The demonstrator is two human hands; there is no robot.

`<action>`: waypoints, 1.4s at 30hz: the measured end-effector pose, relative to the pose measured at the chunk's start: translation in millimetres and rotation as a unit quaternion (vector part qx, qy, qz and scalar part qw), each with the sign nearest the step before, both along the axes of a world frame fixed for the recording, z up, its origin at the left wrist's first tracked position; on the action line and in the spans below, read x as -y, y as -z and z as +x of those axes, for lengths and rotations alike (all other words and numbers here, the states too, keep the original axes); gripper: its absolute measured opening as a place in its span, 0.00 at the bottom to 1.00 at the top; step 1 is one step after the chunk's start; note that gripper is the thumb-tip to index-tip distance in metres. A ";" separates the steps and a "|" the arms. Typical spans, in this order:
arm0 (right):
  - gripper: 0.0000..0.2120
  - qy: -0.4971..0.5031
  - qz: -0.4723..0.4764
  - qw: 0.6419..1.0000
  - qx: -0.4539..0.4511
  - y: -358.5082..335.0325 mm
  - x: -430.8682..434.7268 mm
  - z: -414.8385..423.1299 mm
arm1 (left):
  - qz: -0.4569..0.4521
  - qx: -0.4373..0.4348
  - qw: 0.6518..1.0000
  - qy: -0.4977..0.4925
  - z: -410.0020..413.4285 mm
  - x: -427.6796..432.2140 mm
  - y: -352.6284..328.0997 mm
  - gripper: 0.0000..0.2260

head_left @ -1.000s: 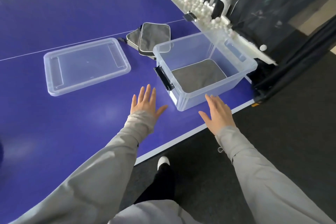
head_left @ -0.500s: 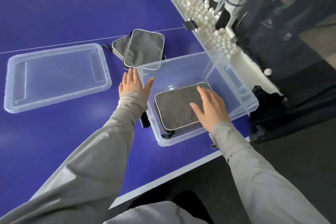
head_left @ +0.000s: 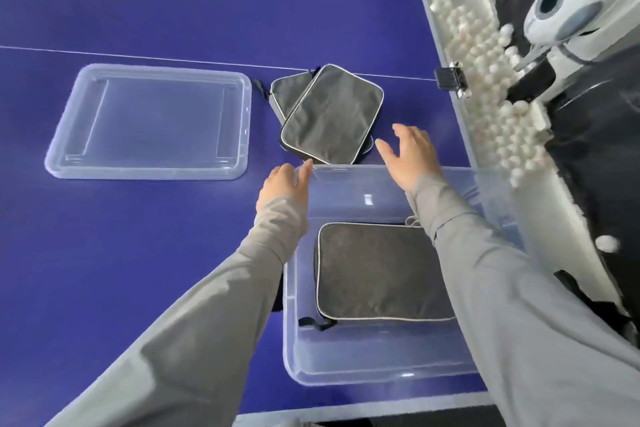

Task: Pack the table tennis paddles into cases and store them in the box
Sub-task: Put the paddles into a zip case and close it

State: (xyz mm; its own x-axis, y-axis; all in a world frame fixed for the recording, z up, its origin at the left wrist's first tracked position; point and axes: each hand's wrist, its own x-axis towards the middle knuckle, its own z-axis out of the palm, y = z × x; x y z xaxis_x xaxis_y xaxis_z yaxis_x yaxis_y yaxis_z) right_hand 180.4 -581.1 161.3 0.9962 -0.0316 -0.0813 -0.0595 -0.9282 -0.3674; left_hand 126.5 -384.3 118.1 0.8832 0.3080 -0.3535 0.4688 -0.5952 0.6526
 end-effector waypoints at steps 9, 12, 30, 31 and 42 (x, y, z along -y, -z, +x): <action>0.28 0.084 -0.004 0.982 -0.171 74.1 -2.4 128.4 | 0.023 0.019 0.999 -0.029 -6.6 2.0 3.8 0.20; 0.35 0.130 0.020 0.962 -0.238 98.1 -0.4 151.6 | 0.025 0.038 0.998 -0.043 -7.5 2.6 7.6 0.19; 0.21 0.168 0.367 0.912 0.069 55.5 -50.0 153.5 | 0.052 0.036 0.997 -0.037 -5.0 4.6 -1.1 0.17; 0.21 0.168 0.380 0.906 0.081 46.5 -52.7 149.6 | 0.038 0.036 0.998 -0.040 -5.1 4.1 -1.6 0.18; 0.13 0.044 0.663 0.743 0.077 -77.9 -79.2 51.8 | -0.344 0.127 0.875 -0.317 -9.1 -76.5 -50.4 0.22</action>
State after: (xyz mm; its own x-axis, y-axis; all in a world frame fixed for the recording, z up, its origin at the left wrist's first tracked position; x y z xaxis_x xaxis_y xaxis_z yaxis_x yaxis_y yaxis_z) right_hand 232.2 -501.8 239.2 0.9957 -0.0913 0.0156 0.0391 0.2620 -0.9643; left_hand 117.5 -307.7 168.5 0.6893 0.5556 -0.4649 0.3507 0.3057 0.8852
